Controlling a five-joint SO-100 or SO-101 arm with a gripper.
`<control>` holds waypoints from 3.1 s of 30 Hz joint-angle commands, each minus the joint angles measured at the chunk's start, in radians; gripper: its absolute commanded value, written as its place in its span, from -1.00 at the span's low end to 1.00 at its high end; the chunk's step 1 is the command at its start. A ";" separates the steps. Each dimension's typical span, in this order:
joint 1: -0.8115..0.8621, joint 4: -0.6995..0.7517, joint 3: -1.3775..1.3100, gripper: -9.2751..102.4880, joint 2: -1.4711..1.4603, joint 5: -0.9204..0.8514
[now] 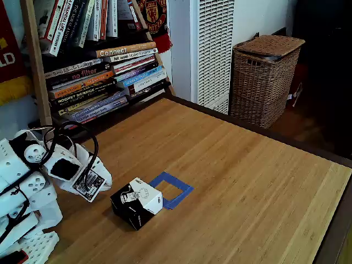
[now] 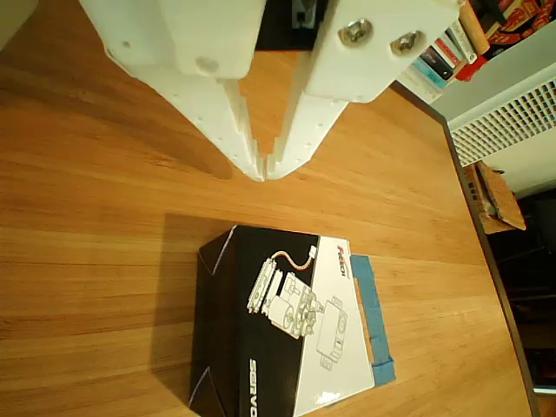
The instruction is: Push the box on top of the target
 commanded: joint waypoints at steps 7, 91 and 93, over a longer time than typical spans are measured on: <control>0.002 0.003 0.044 -0.83 0.009 0.005; -0.083 0.138 -0.773 -0.84 -0.968 -0.841; -0.097 0.167 -0.781 -0.84 -0.962 -0.913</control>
